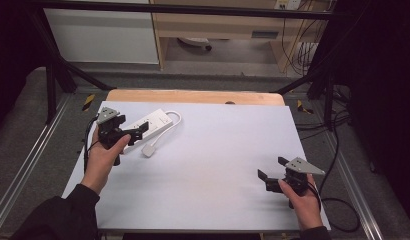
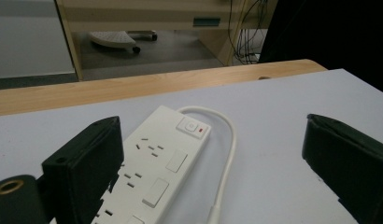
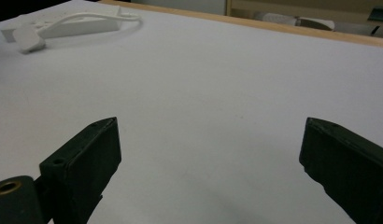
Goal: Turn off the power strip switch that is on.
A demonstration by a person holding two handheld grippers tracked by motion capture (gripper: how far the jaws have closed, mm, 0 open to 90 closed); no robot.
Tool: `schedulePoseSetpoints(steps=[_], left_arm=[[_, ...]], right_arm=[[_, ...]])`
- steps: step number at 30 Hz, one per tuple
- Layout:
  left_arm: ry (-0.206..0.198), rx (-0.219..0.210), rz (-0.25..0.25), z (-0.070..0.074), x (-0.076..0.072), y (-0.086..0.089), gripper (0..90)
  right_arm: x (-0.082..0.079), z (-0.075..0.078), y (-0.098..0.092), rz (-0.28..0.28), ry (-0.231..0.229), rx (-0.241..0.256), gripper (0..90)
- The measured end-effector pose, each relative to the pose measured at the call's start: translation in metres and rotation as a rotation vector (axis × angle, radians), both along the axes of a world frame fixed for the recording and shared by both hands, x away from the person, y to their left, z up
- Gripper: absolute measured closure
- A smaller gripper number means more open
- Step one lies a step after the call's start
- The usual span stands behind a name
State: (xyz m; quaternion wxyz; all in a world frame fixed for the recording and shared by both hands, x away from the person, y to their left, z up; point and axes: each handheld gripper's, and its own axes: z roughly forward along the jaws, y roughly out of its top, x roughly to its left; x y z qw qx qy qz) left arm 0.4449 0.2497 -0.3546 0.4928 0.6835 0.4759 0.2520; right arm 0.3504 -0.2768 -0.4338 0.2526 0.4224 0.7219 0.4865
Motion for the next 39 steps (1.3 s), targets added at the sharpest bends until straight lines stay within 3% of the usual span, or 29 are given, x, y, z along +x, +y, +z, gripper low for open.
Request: schedulePoseSetpoints(steps=[6,8,11,18,21,39], left_arm=[[0.006,-0.011,0.021,-0.004,0.006,0.005,5.7],[0.022,-0.035,0.033,-0.005,0.009,0.007,6.2],[0.023,-0.041,0.06,-0.008,0.014,0.01,6.4],[0.027,-0.018,0.073,-0.013,0.023,0.011,6.4],[0.023,-0.011,0.074,-0.015,0.026,0.011,6.4],[0.071,0.021,0.125,-0.032,0.042,0.017,8.0]], right_arm=[[0.003,-0.001,-0.002,-0.012,0.007,0.006,6.2],[0.004,-0.001,-0.001,-0.012,0.006,0.007,6.4],[0.009,-0.002,0.003,-0.002,0.02,0.033,6.5],[0.014,-0.003,0.016,0.021,0.026,-0.015,6.4],[0.013,-0.005,0.023,0.047,0.024,-0.08,6.3],[0.014,-0.007,0.025,0.069,0.048,-0.093,5.5]])
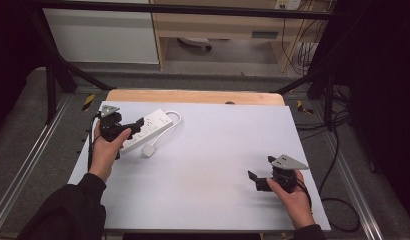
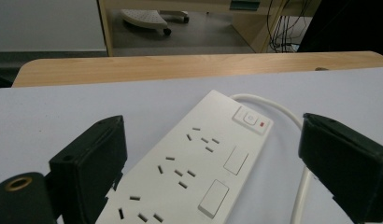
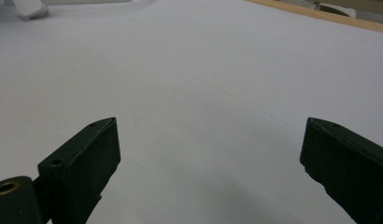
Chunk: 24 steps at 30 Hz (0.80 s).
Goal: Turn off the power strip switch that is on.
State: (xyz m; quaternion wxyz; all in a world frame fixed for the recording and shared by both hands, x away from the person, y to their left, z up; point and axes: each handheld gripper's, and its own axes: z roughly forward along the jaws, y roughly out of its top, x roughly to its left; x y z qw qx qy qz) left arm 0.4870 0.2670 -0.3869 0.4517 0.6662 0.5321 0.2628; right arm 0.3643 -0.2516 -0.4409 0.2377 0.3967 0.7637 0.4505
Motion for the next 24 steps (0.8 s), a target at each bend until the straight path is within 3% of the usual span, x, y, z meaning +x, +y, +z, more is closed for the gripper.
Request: schedulePoseSetpoints(steps=[24], left_arm=[[0.046,0.053,0.016,-0.011,0.007,-0.007,13.5]], right_arm=[[-0.001,-0.001,0.002,0.017,0.01,-0.004,4.7]])
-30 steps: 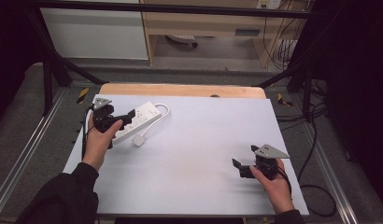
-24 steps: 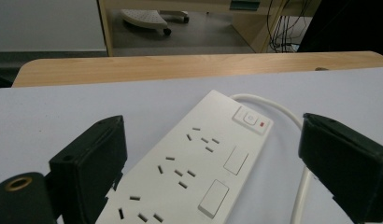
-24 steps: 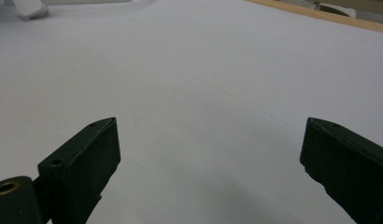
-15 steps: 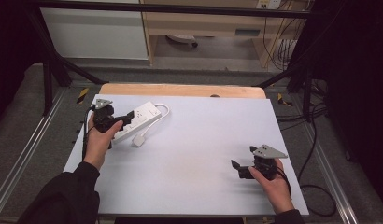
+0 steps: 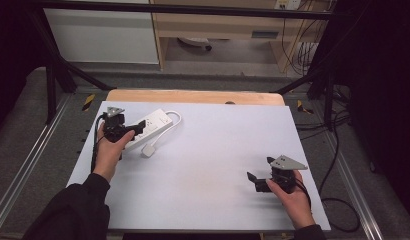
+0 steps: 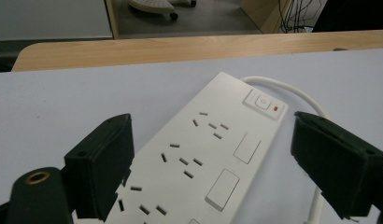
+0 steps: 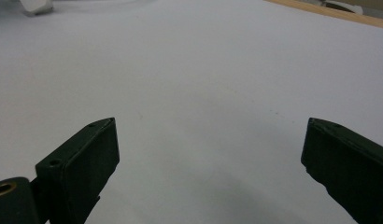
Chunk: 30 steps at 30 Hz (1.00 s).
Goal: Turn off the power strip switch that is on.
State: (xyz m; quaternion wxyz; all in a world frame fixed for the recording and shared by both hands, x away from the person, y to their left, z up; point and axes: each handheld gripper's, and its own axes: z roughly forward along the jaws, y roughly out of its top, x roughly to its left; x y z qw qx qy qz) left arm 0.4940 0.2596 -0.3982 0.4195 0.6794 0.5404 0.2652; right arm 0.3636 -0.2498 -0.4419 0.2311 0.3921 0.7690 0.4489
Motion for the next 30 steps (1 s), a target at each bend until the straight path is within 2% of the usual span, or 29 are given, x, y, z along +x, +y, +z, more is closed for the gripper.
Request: schedulePoseSetpoints(steps=[4,8,12,15,19,26,28,30], left_arm=[[0.008,0.017,0.001,-0.002,0.002,-0.002,14.0],[0.011,0.013,0.003,-0.003,0.002,-0.003,15.0],[0.037,0.01,0.005,-0.006,0.004,-0.005,17.8],[0.034,0.006,0.008,-0.006,0.004,-0.005,20.5],[0.035,0.025,0.005,-0.007,0.004,-0.007,24.4],[0.053,0.032,-0.019,-0.01,0.005,-0.007,48.4],[0.051,0.043,-0.029,-0.011,0.005,-0.008,50.9],[0.048,0.053,-0.054,-0.013,0.004,-0.01,58.9]], right_arm=[[0.0,0.0,0.001,0.005,0.002,0.0,4.7],[0.0,0.0,0.0,0.002,-0.001,0.0,4.7],[-0.001,0.001,0.0,0.001,0.002,0.002,4.7],[0.0,0.0,0.0,0.0,0.005,0.004,4.5],[0.0,0.0,-0.001,0.0,0.005,0.004,4.5],[0.0,0.001,-0.001,0.0,0.006,0.004,4.5],[0.0,0.0,-0.001,-0.001,0.006,0.004,4.5],[0.0,0.0,-0.001,0.0,0.005,0.004,4.5]])
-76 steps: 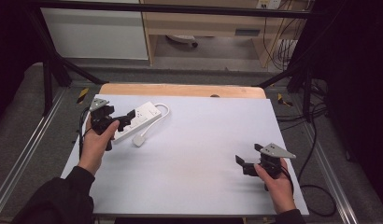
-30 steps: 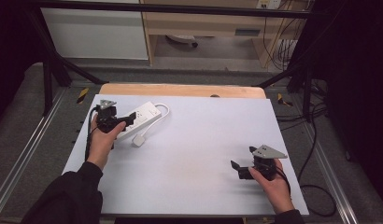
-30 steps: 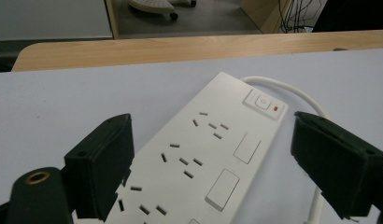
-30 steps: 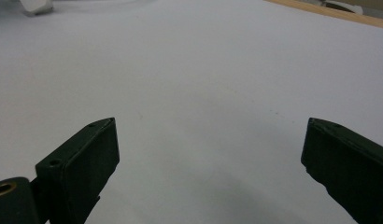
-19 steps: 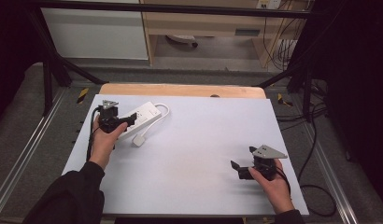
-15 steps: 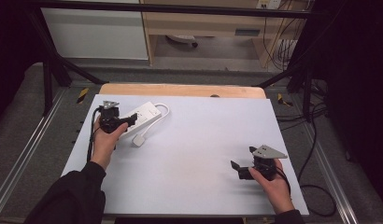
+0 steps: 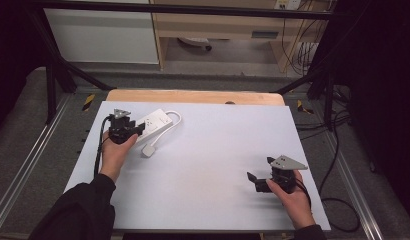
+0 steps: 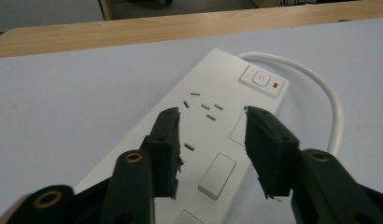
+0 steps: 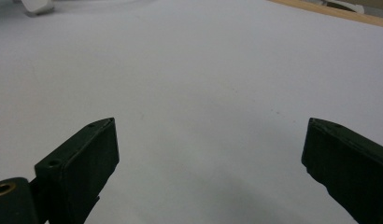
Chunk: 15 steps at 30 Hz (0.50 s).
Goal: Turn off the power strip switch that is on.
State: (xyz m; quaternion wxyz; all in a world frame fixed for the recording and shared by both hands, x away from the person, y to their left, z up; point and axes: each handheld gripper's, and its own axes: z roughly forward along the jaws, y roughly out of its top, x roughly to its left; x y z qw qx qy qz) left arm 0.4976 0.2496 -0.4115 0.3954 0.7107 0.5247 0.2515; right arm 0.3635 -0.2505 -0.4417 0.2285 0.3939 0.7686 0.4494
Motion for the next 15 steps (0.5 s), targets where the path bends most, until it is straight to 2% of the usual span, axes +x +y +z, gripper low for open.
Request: schedulePoseSetpoints(steps=[5,8,11,15], left_arm=[[0.008,-0.015,-0.024,-0.0022,-0.0011,-0.0017,76.6],[0.013,-0.028,-0.041,-0.0029,-0.0014,-0.0029,84.3],[0.022,-0.033,-0.056,-0.0034,-0.0014,-0.004,89.7],[0.033,-0.043,-0.061,-0.0039,-0.0014,-0.0047,90.0]], right_arm=[[0.0,0.0,0.0001,0.0,0.0,-0.001,4.5],[-0.0001,0.0,0.0001,0.002,0.0,0.0,4.5],[-0.0002,0.0,0.0001,0.003,0.001,0.001,4.5],[-0.0001,0.0001,-0.0001,0.002,0.001,0.002,4.5]])
